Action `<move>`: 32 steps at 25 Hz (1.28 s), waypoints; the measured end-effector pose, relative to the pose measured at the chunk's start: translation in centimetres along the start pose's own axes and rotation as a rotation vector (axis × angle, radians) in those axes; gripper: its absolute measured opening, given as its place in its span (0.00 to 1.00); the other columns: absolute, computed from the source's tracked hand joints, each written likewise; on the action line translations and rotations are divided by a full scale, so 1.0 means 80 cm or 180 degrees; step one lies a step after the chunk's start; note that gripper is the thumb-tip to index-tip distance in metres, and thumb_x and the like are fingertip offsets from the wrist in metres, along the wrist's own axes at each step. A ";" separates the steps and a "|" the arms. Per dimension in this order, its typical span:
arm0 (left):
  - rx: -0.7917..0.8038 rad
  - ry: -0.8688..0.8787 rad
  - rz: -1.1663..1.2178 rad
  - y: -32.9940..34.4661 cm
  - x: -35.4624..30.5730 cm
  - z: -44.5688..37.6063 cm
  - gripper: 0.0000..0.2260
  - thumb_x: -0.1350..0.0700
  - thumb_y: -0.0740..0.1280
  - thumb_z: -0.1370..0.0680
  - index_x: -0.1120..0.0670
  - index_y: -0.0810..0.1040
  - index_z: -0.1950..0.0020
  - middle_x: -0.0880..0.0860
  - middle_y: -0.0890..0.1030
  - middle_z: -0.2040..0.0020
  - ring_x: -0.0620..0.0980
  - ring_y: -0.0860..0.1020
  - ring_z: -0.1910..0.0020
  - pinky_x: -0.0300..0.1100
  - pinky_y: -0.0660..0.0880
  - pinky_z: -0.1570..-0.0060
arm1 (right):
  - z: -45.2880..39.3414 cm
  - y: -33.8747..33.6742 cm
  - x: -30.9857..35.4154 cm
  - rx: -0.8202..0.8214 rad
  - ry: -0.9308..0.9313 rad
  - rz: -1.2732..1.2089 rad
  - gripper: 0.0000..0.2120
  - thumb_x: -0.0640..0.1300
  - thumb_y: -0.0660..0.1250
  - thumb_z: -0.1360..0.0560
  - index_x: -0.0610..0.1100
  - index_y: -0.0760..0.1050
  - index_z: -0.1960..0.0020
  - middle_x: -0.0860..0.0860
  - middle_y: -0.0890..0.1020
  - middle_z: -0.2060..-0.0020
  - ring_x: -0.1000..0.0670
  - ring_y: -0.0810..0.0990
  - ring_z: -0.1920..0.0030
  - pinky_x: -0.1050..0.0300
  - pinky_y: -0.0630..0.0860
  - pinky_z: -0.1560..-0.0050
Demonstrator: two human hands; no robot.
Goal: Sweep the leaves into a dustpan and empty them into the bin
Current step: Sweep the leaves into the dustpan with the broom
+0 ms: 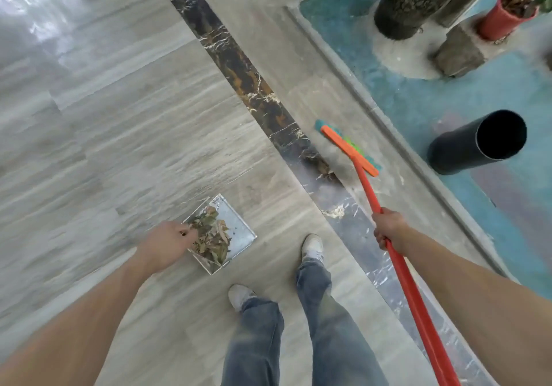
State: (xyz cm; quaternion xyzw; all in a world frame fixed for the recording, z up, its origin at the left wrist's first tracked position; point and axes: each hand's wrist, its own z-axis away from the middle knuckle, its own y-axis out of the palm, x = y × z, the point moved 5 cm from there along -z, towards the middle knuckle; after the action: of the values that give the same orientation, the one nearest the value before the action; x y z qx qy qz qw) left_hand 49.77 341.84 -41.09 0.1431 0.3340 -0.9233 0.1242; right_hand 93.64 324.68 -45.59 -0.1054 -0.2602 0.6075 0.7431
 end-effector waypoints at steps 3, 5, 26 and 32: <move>0.0296 0.0183 -0.0360 0.027 -0.068 -0.044 0.22 0.53 0.63 0.23 0.51 0.67 0.78 0.47 0.62 0.80 0.48 0.60 0.76 0.40 0.57 0.72 | -0.048 -0.012 0.016 -0.0049 -0.0003 -0.0129 0.10 0.38 0.52 0.22 0.44 0.71 0.47 0.45 0.67 0.74 0.50 0.62 0.79 0.65 0.62 0.81; 0.0402 0.0254 -0.0312 0.040 -0.096 -0.071 0.20 0.54 0.63 0.24 0.53 0.64 0.76 0.48 0.61 0.77 0.49 0.60 0.73 0.40 0.57 0.71 | -0.087 -0.019 0.024 -0.0102 0.0059 -0.0063 0.11 0.38 0.52 0.23 0.44 0.72 0.47 0.45 0.67 0.75 0.50 0.63 0.80 0.64 0.64 0.80; 0.0274 0.0648 -0.0575 0.035 -0.078 -0.049 0.17 0.53 0.63 0.25 0.54 0.69 0.75 0.48 0.68 0.80 0.47 0.63 0.77 0.42 0.62 0.71 | 0.139 0.104 -0.123 0.1519 0.0951 -0.1031 0.11 0.48 0.57 0.19 0.59 0.74 0.41 0.51 0.66 0.75 0.56 0.60 0.80 0.67 0.60 0.81; 0.0560 0.1282 -0.0233 0.001 -0.156 0.019 0.11 0.56 0.66 0.25 0.59 0.76 0.66 0.52 0.79 0.70 0.43 0.73 0.73 0.41 0.68 0.66 | 0.173 0.010 -0.171 0.1053 0.0799 -0.1864 0.06 0.35 0.62 0.22 0.45 0.70 0.48 0.47 0.71 0.73 0.54 0.66 0.80 0.66 0.67 0.81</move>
State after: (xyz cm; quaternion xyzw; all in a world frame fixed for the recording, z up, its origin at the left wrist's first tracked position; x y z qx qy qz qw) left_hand 61.08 342.48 -35.71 0.3227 0.2751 -0.9056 0.0083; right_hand 84.13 309.52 -37.86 0.0215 -0.0842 0.3850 0.9188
